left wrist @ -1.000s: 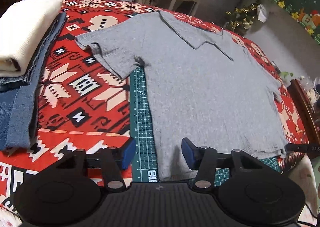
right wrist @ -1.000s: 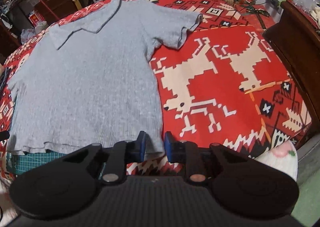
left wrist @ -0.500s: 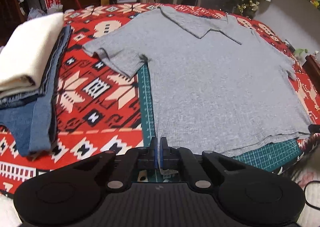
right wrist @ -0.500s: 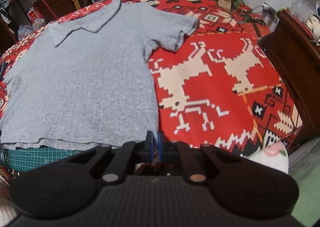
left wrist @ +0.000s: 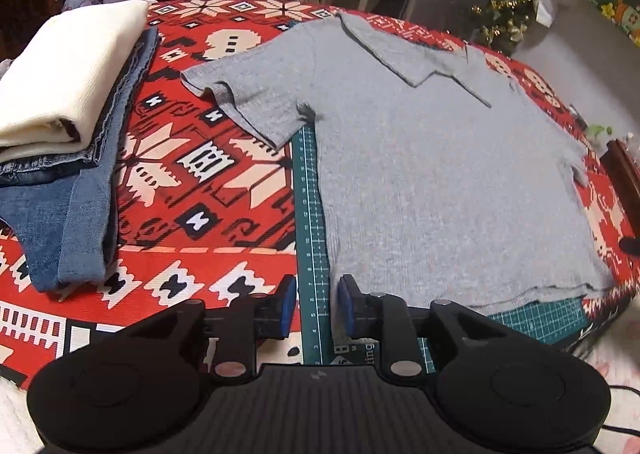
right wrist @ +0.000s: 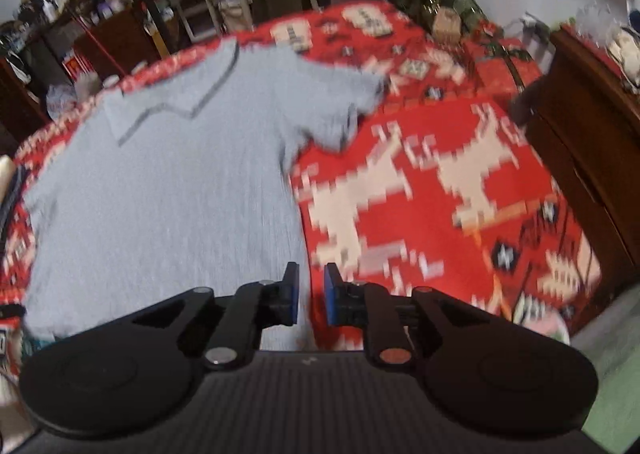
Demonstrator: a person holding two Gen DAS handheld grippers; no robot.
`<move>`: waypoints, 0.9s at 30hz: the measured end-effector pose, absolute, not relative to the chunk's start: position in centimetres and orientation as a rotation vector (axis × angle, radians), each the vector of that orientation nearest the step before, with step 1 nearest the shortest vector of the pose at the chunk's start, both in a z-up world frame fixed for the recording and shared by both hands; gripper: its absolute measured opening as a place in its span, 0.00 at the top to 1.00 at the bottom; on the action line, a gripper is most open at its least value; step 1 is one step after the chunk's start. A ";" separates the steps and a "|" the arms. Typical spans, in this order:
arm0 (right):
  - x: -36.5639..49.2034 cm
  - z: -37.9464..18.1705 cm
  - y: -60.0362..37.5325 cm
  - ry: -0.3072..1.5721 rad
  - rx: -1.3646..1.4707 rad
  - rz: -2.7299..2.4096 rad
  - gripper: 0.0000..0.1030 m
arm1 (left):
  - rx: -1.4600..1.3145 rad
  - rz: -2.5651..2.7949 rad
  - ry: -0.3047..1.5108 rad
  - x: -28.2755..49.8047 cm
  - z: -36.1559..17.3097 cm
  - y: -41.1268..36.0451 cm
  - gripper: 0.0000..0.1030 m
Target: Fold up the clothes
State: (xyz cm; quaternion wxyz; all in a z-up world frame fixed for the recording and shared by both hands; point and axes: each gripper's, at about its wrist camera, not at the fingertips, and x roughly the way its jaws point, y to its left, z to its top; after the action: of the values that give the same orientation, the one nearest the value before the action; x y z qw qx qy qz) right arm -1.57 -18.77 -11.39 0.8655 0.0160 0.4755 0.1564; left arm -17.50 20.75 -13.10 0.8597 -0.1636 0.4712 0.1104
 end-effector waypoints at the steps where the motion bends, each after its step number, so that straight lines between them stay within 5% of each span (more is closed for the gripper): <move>1: -0.7 -11.2 -18.5 0.983 0.027 0.327 0.85 | -0.345 0.229 0.982 -17.5 -13.0 20.7 0.77; 6: 4.1 -11.6 -16.6 0.973 0.007 0.350 0.84 | -0.354 0.235 0.957 -17.1 -12.2 20.8 0.68; 19: 10.9 -15.9 -13.3 1.064 0.038 0.371 0.83 | -0.342 0.263 0.975 -15.5 -11.8 21.2 0.68; 22: 10.9 -15.9 -12.3 1.050 -0.032 0.359 0.96 | -0.343 0.260 0.981 -15.2 -11.9 21.3 0.68; 27: 11.2 -15.6 -12.5 1.039 -0.104 0.304 0.97 | -0.349 0.255 0.976 -15.3 -11.9 21.4 0.68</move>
State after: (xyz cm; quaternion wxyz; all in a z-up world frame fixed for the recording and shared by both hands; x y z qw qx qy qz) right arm 11.16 -12.52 -15.63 0.8558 -0.0494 0.4942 0.1448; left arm -15.26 21.42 -11.92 0.8609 -0.1662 0.4653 0.1213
